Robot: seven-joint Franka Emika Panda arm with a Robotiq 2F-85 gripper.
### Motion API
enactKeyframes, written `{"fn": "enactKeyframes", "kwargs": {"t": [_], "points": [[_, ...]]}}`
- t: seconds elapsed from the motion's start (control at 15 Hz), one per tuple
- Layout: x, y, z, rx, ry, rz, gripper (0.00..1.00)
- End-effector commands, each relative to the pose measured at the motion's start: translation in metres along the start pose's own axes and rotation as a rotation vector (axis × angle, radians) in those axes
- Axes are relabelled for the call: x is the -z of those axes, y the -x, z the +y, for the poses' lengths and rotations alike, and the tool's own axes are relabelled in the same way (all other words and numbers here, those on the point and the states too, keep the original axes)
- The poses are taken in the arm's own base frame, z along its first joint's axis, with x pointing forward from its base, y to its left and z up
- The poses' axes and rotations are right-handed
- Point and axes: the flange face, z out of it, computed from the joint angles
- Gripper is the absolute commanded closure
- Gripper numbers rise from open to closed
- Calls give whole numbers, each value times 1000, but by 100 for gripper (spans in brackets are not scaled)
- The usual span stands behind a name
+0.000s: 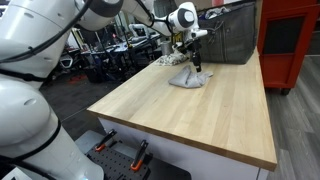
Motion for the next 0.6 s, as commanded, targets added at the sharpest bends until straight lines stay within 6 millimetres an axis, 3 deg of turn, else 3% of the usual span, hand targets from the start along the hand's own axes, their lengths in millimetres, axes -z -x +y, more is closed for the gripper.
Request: {"fn": "enactKeyframes", "kwargs": {"t": [0.0, 0.33, 0.53], "points": [[6, 2, 9, -70, 50, -31, 37], [-6, 3, 18, -196, 154, -71, 1], [-11, 6, 21, -254, 190, -94, 0]]}}
